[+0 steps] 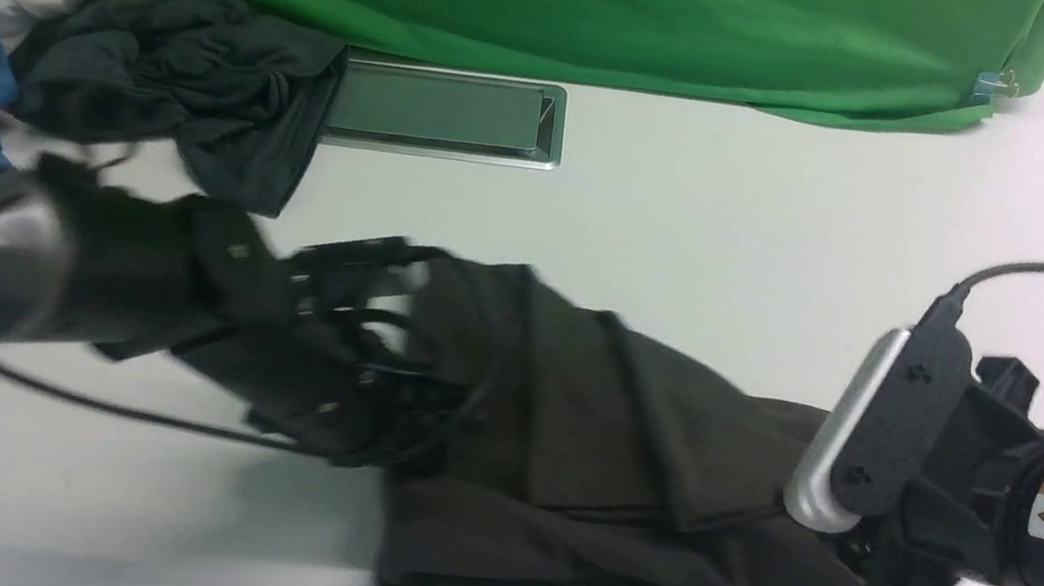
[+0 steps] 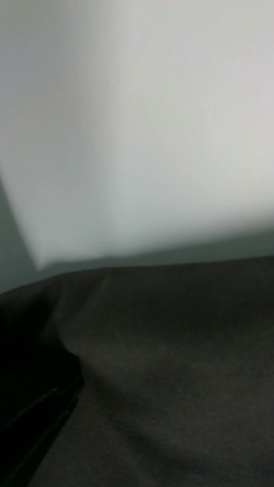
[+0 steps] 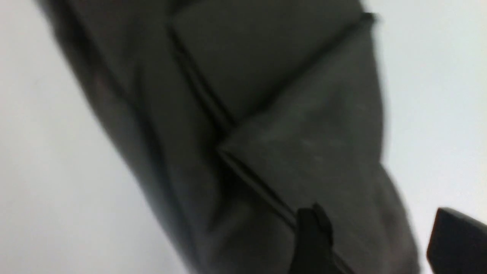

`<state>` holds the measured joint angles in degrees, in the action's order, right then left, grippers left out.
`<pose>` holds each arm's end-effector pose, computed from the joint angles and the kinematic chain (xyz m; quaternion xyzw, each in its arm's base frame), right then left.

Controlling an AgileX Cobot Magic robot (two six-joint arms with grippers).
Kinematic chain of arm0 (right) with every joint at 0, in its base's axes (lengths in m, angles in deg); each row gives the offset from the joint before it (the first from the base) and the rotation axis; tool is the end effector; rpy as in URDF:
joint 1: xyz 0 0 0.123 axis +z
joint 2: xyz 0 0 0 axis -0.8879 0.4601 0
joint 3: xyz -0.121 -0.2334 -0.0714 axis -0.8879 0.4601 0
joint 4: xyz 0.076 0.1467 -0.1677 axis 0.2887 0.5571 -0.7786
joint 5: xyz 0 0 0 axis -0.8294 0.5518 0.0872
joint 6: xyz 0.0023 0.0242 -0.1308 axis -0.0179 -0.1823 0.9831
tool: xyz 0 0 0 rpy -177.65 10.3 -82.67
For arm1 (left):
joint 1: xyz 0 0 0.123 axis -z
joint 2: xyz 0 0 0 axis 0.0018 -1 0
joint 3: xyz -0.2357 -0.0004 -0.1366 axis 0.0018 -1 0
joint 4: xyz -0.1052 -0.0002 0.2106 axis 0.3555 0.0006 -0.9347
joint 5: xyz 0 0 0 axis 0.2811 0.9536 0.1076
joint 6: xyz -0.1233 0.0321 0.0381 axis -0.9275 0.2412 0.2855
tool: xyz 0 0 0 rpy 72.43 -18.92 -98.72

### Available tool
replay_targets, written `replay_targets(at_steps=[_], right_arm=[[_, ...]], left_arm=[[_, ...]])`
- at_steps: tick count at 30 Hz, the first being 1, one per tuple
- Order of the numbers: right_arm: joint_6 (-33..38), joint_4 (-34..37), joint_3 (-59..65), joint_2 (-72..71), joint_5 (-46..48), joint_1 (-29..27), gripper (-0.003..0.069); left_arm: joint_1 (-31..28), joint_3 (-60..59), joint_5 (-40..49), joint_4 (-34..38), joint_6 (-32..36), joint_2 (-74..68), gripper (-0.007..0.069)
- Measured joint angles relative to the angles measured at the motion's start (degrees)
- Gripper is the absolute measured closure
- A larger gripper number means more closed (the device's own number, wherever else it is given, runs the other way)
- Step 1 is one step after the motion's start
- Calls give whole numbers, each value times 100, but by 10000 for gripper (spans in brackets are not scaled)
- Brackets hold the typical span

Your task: Fold a long-sleeved shirt on a white desktop.

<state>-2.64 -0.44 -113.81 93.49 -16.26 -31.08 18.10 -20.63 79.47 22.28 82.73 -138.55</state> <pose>0.2143 0.1362 0.1979 -0.4832 0.7823 0.0149 0.3928 0.2786 -0.1300 0.1029 0.0264 0.9731 -0.1890 0.1289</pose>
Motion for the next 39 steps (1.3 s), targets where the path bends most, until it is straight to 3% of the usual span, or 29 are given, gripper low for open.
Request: replay_targets(at_steps=[2,8,10,17,24,37,39], right_arm=[[7,0,0,72,-221,137,208],[214,0,-170,1026,-478,859,18],[231,-6,-225,1297,-551,875,13],[234,-6,-571,2177,-1139,910,99],[184,-6,-841,2652,-1688,911,109],[612,-6,-879,2844,-1722,916,112],[647,-6,-879,2855,-1763,916,155]], left_arm=[[-83,-69,-1,-57,72,91,603],[-191,-191,20,-324,359,341,603],[-212,-211,55,-381,426,390,603],[-219,-268,145,-491,675,487,604],[-219,-268,151,-491,681,492,604],[-219,-269,122,-491,765,492,604],[-219,-274,113,-491,765,492,604]])
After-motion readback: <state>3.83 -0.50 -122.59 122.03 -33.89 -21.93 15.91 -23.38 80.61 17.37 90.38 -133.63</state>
